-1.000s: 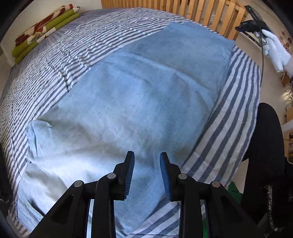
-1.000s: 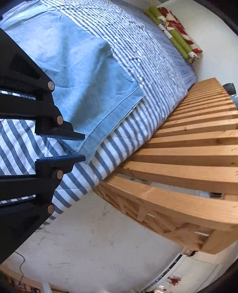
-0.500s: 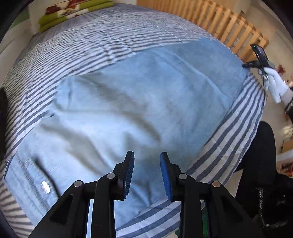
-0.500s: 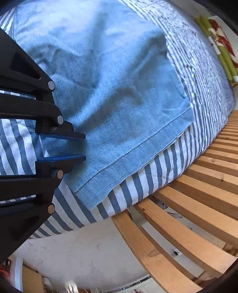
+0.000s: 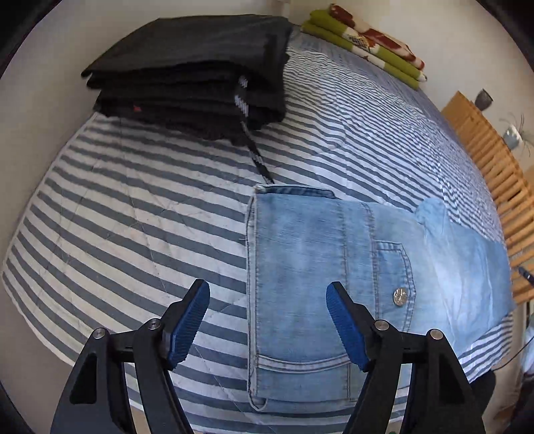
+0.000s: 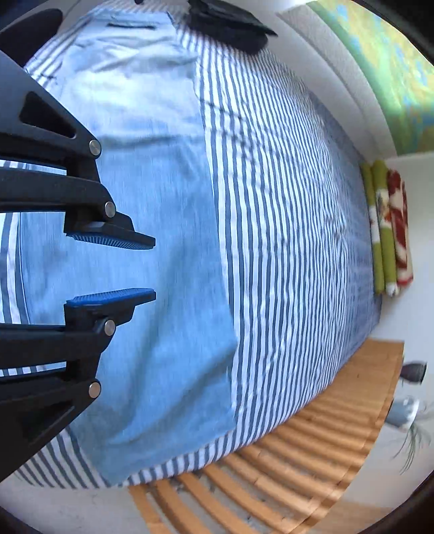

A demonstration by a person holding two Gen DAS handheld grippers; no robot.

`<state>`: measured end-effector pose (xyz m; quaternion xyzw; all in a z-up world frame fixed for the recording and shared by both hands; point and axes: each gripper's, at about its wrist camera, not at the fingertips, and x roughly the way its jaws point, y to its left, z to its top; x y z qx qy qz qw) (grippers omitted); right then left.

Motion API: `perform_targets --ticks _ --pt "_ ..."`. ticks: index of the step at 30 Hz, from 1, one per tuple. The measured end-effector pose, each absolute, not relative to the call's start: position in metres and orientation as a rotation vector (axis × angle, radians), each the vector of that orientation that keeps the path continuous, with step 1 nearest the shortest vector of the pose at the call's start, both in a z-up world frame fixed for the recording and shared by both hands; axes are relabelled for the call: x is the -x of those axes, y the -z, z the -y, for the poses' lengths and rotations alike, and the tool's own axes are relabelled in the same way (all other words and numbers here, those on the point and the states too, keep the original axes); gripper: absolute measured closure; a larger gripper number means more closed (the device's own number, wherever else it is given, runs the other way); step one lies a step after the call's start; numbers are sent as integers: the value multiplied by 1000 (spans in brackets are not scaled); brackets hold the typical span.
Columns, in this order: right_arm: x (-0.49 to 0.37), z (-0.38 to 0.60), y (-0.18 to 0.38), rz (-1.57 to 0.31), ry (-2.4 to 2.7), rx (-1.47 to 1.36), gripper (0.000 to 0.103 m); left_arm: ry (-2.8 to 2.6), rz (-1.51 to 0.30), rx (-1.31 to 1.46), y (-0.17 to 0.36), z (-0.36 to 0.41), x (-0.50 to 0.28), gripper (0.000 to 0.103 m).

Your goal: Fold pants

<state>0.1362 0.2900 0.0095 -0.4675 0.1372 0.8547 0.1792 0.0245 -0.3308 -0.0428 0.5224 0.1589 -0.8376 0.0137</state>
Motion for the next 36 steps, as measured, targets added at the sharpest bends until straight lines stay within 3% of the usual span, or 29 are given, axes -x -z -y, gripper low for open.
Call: perform_targets --ticks 4,10,15,22,26,34,36 --pt "-93 -201 -5 -386 -2570 1430 79 2603 -672 -1661 70 346 -8 24" --pt "-64 -89 15 -231 -2686 1634 79 2671 -617 -1772 91 311 2 25" --pt "-58 3 27 -9 -2836 1724 75 2709 -492 -1810 88 286 -13 26" --pt "-36 130 50 320 -3042 1774 75 2674 -657 -1719 66 330 -74 27" --pt "-12 168 67 400 -3057 1821 75 2620 -746 -1764 86 344 -113 27" --pt "5 185 85 489 -3047 1897 75 2680 -637 -1728 82 339 -151 29" --pt "5 181 84 443 -3068 1928 83 2690 -673 -1714 77 341 -151 29"
